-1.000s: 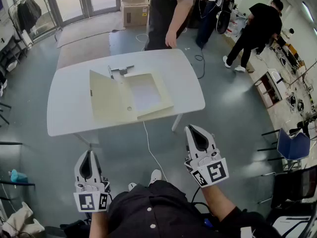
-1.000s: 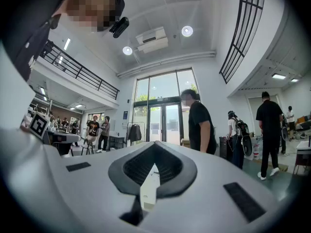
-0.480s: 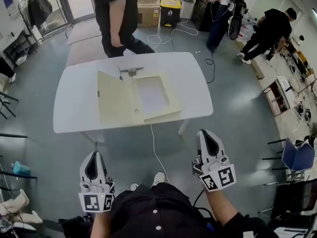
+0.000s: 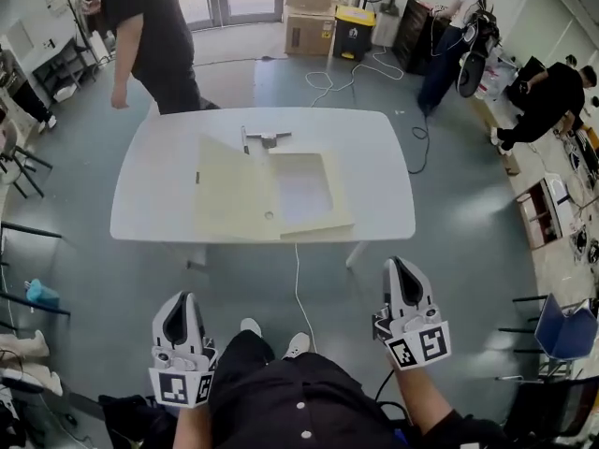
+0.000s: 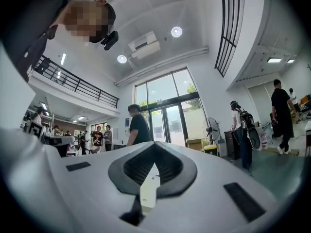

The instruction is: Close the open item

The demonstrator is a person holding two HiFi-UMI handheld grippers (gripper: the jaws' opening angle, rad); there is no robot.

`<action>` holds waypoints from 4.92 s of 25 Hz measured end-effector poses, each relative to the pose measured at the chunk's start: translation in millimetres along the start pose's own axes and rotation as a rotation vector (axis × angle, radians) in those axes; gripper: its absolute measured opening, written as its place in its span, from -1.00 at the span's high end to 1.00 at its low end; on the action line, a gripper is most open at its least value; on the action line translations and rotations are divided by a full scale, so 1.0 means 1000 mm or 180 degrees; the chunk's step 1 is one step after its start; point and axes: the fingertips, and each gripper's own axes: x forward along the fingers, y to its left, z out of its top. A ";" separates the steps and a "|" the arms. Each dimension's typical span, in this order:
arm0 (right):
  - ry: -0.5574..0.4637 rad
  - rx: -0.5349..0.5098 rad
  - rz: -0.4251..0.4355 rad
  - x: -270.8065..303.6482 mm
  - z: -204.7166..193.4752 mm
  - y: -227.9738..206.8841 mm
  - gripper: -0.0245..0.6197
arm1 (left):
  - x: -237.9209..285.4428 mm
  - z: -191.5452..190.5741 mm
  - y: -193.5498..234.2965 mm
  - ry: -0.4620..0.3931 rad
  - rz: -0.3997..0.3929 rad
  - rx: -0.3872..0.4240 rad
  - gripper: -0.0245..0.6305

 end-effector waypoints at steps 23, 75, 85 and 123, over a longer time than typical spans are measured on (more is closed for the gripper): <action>0.0228 -0.0155 0.0357 0.130 -0.021 0.030 0.03 | 0.077 -0.020 0.081 0.0109 0.0315 -0.0065 0.88; 0.2585 -0.0305 0.0726 0.344 -0.281 0.274 -0.04 | 0.175 -0.142 0.211 0.1258 0.0285 -0.0364 0.88; 0.2544 0.0373 0.0830 0.314 -0.225 0.217 0.47 | 0.188 -0.132 0.189 0.1182 0.0074 -0.0254 0.88; 0.2504 0.1623 0.0486 0.231 -0.248 -0.137 0.77 | 0.293 -0.148 0.009 0.1363 -0.1271 -0.0232 0.88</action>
